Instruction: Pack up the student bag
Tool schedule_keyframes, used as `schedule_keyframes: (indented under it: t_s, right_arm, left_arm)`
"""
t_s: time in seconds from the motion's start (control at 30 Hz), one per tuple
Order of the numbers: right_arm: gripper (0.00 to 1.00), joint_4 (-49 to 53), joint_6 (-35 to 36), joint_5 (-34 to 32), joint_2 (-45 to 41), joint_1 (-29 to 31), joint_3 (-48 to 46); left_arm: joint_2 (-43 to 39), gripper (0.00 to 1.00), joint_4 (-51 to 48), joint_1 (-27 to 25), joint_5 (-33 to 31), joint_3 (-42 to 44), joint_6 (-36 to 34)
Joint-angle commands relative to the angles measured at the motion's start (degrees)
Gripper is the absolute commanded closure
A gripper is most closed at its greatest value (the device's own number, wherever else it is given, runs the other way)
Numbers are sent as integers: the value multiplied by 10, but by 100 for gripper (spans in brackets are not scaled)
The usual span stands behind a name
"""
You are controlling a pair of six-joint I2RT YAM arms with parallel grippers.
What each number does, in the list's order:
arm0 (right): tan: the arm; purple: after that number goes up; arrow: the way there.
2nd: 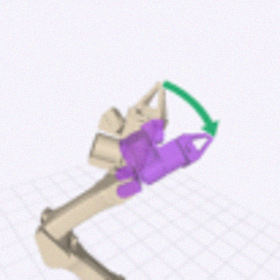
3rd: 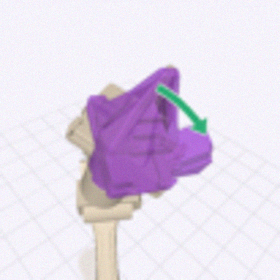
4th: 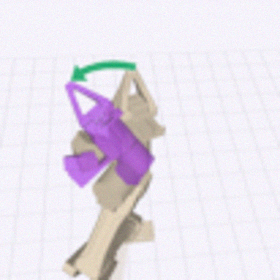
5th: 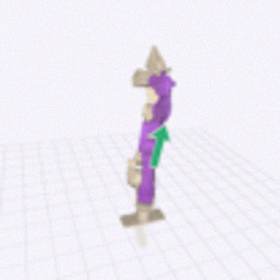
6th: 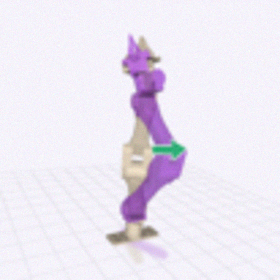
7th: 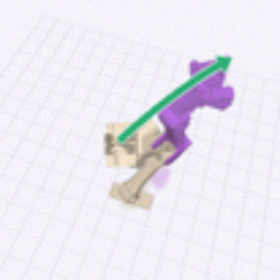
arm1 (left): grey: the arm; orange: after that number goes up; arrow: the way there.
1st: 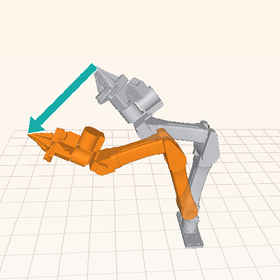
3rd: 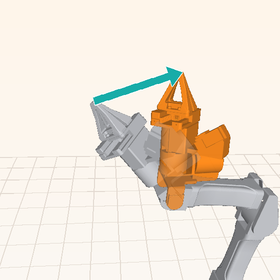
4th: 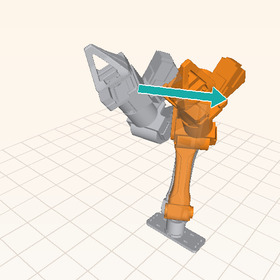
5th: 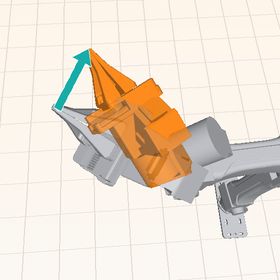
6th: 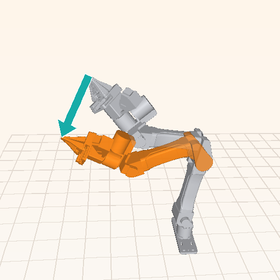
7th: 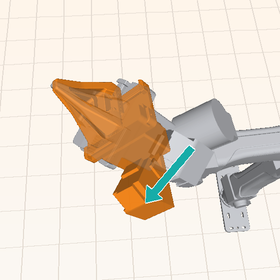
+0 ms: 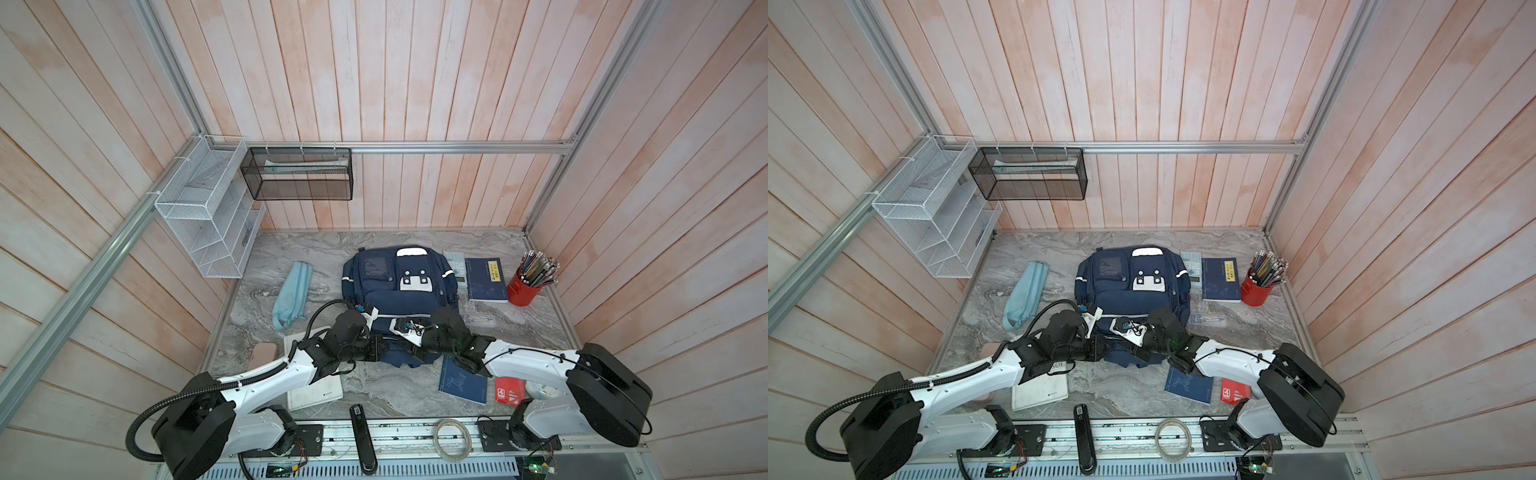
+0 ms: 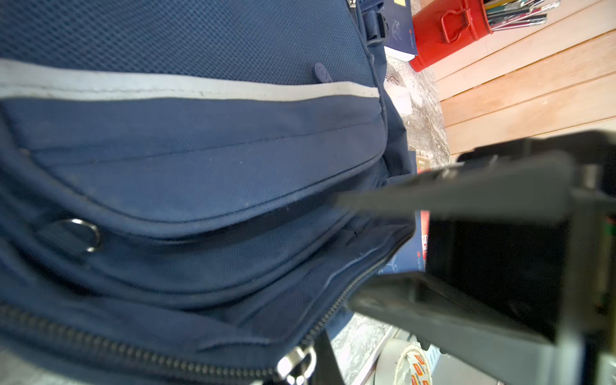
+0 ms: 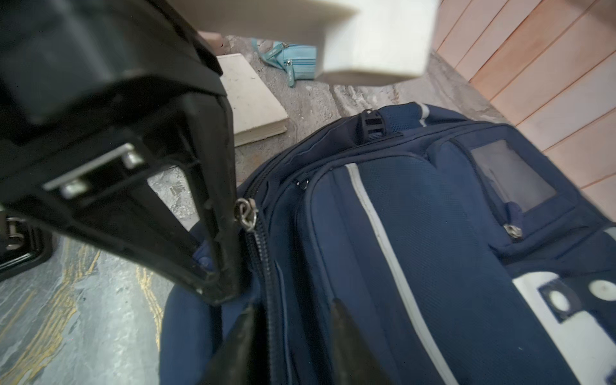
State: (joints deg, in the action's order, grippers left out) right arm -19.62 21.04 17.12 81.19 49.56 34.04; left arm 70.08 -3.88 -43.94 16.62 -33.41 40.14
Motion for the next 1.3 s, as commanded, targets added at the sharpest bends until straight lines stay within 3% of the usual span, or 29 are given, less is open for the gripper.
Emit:
schedule_keyframes:
  t_s: [0.0,0.07,0.37,0.6,0.77,0.9,1.03,1.27]
  right_arm:
    - [95,35,8,13,18,9,30]
    - [100,39,17,17,18,10,28]
    - [100,40,47,67,-18,11,-5]
    - [100,36,78,35,-50,10,-20]
    - [100,-28,65,-60,-42,10,-39]
    - [100,-35,64,-103,-25,-6,-31]
    - [73,-35,56,-78,-1,-33,-21]
    - [65,-40,61,-93,24,-39,-16]
  left_arm:
    - [0,100,13,3,5,-31,-27]
    - [-5,100,3,29,1,-24,-38]
    - [-60,100,-36,216,-5,4,-67]
    - [-98,100,-94,236,-75,7,-74]
    - [-122,100,-93,230,-25,38,-51]
    - [-122,100,-60,163,-6,67,-10]
    - [-90,100,-30,64,-41,47,18]
    - [-57,100,20,1,-32,25,34]
